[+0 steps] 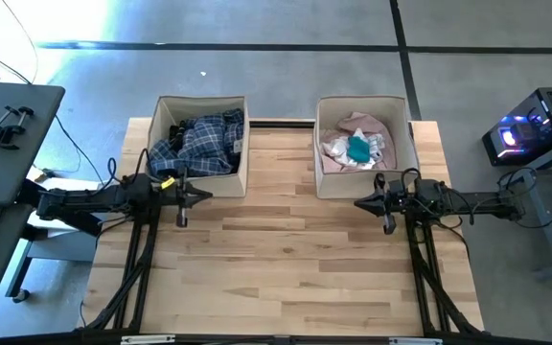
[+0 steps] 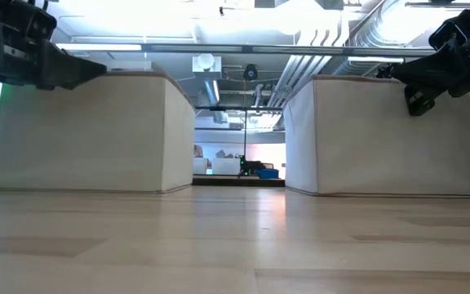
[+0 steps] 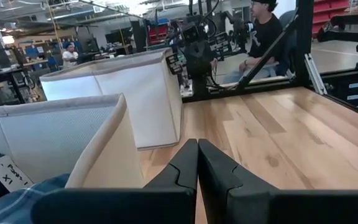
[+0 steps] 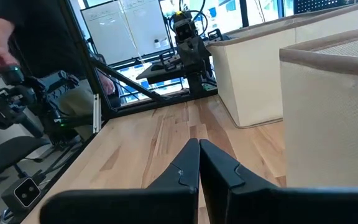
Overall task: Sort clothes
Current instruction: Return to Home Position
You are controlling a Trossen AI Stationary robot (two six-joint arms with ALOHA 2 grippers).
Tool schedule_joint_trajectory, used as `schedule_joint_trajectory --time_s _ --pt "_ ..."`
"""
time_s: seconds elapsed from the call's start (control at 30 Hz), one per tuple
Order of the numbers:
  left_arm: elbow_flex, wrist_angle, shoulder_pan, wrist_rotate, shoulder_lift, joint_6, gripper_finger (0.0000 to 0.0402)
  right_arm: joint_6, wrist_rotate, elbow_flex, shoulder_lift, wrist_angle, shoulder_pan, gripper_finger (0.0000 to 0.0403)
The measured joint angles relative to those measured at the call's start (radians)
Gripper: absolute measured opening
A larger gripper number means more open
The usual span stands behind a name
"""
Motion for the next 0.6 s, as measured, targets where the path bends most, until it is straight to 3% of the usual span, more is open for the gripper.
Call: schedule_joint_trajectory --time_s 0.6 --pt "-0.005 0.105 0.0 -0.001 0.003 -0.013 0.0 0.0 0.0 0.0 0.0 0.0 0.0 0.0"
